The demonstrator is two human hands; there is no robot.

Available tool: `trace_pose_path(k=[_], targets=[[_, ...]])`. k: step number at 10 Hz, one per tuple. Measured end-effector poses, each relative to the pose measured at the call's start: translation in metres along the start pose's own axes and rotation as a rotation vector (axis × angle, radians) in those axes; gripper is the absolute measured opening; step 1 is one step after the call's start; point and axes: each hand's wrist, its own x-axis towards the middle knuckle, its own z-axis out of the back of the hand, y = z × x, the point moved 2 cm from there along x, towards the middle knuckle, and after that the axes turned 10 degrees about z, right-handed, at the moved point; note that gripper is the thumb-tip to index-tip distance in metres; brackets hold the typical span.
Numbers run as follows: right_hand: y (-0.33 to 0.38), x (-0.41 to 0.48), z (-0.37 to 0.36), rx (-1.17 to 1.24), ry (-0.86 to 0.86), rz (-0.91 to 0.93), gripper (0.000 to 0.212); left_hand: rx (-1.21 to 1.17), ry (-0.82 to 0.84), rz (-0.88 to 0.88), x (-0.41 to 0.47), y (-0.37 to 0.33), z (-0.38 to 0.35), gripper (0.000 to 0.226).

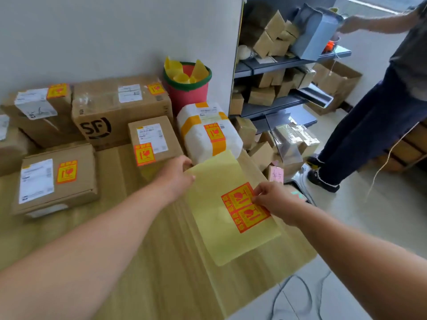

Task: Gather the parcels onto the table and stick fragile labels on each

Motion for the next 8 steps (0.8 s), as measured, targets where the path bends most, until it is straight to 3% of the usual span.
trace_pose_path(k=[1,3,4,5,6,7,8], targets=[[-0.032,0.014,0.009,0.078,-0.032,-0.081,0.003,0.193,-0.032,-0.05,0.005,-0.013,-0.035,0.05],[-0.072,0.055,0.006,0.061,-0.114,-0.134,0.003,0.535,0.19,-0.169,0.002,-0.008,-0.109,0.047],[-0.077,0.07,0.005,-0.101,-0.154,-0.07,0.029,0.723,0.3,-0.215,0.001,0.0,-0.136,0.049],[-0.076,0.078,0.004,-0.523,-0.081,0.154,0.055,0.819,0.367,-0.235,0.002,0.008,-0.153,0.057],[-0.083,0.082,-0.001,-0.811,0.101,0.305,0.07,0.837,0.394,-0.235,0.006,0.012,-0.159,0.063],[-0.088,0.088,-0.003,-0.812,0.149,0.301,0.068,0.837,0.394,-0.228,0.009,0.01,-0.155,0.065],[-0.075,0.092,0.004,-0.778,0.063,0.338,0.062,0.776,0.371,-0.218,0.008,0.004,-0.143,0.065]])
